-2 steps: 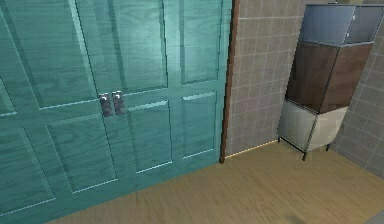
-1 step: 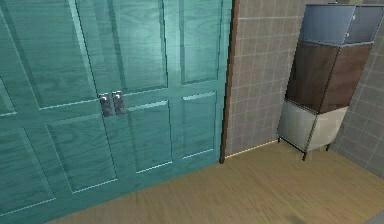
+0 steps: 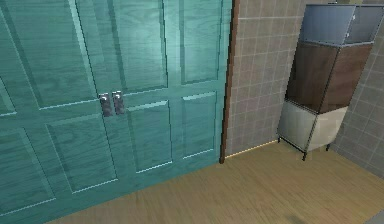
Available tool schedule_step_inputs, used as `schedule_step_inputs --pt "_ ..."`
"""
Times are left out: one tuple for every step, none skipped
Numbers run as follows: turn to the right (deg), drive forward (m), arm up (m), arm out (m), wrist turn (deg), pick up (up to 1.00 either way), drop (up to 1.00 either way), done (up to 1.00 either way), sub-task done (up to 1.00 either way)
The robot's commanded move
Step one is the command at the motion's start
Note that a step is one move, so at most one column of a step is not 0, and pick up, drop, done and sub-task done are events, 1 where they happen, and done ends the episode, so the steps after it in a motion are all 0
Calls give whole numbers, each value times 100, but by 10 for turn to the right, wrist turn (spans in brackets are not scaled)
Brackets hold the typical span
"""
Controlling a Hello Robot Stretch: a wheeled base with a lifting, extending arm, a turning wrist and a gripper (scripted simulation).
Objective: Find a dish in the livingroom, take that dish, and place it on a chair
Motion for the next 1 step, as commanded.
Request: schedule_step_inputs --pt "0 0 0 0 210 0 0 0 0"
